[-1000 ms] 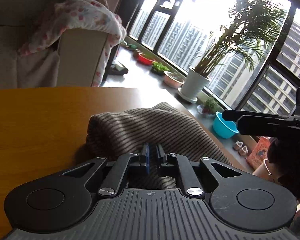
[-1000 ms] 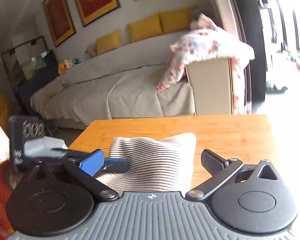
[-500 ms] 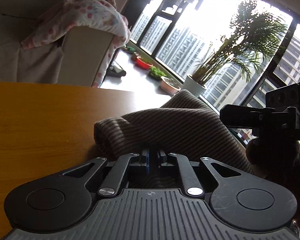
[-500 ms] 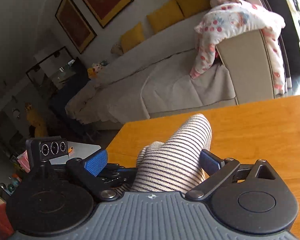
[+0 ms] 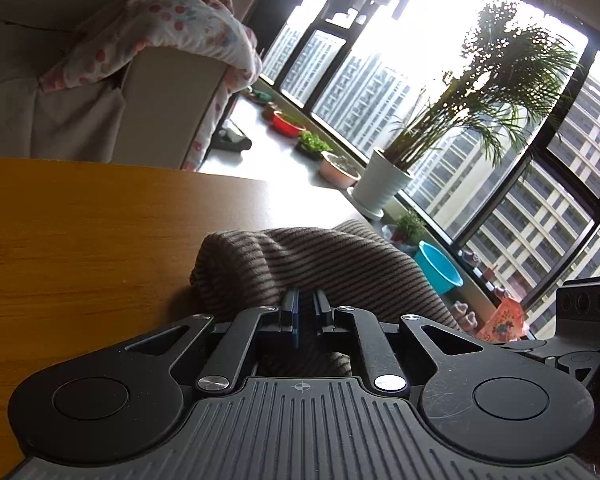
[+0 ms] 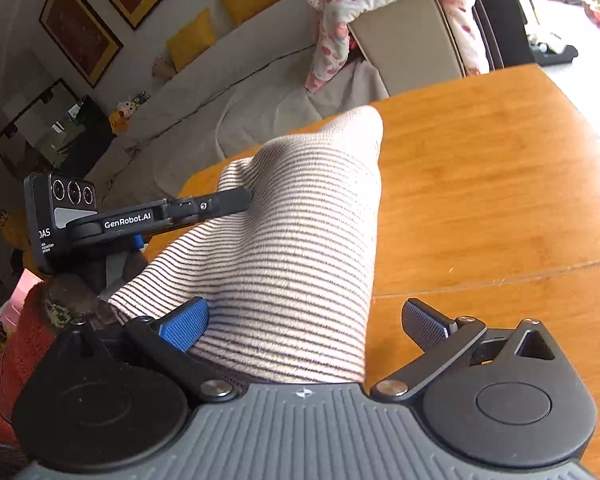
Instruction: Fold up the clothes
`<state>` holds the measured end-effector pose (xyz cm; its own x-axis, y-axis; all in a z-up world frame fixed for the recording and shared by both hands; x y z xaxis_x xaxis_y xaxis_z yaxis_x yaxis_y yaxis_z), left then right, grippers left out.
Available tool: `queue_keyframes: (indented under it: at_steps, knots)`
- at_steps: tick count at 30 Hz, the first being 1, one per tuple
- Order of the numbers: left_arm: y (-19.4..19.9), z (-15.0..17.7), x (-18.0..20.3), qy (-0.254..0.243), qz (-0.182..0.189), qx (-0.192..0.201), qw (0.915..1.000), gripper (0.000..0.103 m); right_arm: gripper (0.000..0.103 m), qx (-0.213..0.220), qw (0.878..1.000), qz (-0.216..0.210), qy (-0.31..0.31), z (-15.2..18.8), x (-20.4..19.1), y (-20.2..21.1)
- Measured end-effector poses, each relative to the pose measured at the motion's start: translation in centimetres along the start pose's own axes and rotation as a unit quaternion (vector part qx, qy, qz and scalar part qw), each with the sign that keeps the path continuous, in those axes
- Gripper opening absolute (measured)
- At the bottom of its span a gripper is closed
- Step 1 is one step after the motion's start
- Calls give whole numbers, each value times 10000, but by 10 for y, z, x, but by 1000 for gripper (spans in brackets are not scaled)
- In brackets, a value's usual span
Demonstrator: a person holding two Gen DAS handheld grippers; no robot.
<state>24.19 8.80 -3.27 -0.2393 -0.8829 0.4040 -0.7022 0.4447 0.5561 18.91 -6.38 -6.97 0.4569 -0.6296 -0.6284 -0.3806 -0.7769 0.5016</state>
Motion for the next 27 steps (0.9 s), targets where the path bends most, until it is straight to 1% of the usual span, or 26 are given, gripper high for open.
queue_keyframes:
  at_steps: [2,3,5,7,8,9,10,11,13,15,16,17,19,21,22,24,25,26,27]
  knots:
    - [0,-1,-1,26,12,-24,10000,10,102,-59,9997,-178,-131,4,-5,-9]
    - [-1,-1,-2,64,26,-46,10000,10,99,-53,9997,-230,-115,5,-9,-11]
    - [0,-2,-5,117,14,-66,9999,10,93,80,9996,-209,194,0,-25,-6]
    - [1,-2,-9,130,-28,-38,9999,10,83,217,9980,-203,552,-4,-38,4]
    - [1,-2,-10,167,-5,-46,9999,10,82,232,9966,-104,783,-4,-42,8]
    - [0,-2,-12,204,17,-54,9998,11,83,208,9947,84,1003,-3,-43,10]
    - [0,-2,-13,233,37,-60,9997,11,83,116,9917,429,1204,0,-39,9]
    - [-1,-2,-11,203,40,-55,9998,11,84,52,9875,736,1392,2,-36,8]
    - [-2,-2,-7,143,45,-46,9999,11,91,60,9778,1156,1745,4,-37,9]
    - [-3,-2,-4,81,27,-36,10000,11,94,278,9674,1275,2170,0,-53,15]
    - [-3,-2,-4,56,12,-35,10000,11,99,434,9606,1324,2405,-2,-63,17]
    - [-3,-2,-5,87,26,-53,9999,11,103,613,9525,1356,2658,-4,-75,19]
    - [-4,-3,-6,125,40,-76,9999,11,103,957,9367,1354,3085,-7,-99,16]
    - [-4,-3,-6,119,32,-65,9999,11,103,1199,9239,1398,3354,-7,-112,5]
    - [-4,-3,-6,121,29,-60,9999,11,103,1117,9199,1507,3443,-3,-112,-6]
    - [-4,-2,-7,137,23,-58,9999,11,103,609,9141,1832,3566,9,-102,-37]
    - [-4,-2,-7,145,20,-59,9999,11,103,437,9101,1981,3613,16,-96,-49]
    - [-4,-2,-8,151,21,-63,9999,11,103,351,9069,2089,3641,22,-92,-57]
    - [-3,-1,-9,155,-3,-54,9999,11,103,413,9057,2131,3643,24,-94,-58]
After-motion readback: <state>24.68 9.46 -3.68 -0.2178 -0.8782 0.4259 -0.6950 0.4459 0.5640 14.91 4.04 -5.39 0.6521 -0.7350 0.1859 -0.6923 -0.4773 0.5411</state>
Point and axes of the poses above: each gripper's, at about its wrist camera, not at the fingertips, and y roughly against the way its jaws point, x to its right, z to its underside, the point moved 7 cm from there along -y, roughly the way its jaws point, and after that the axes turned 10 degrees about -z, right-handed, at the moved point
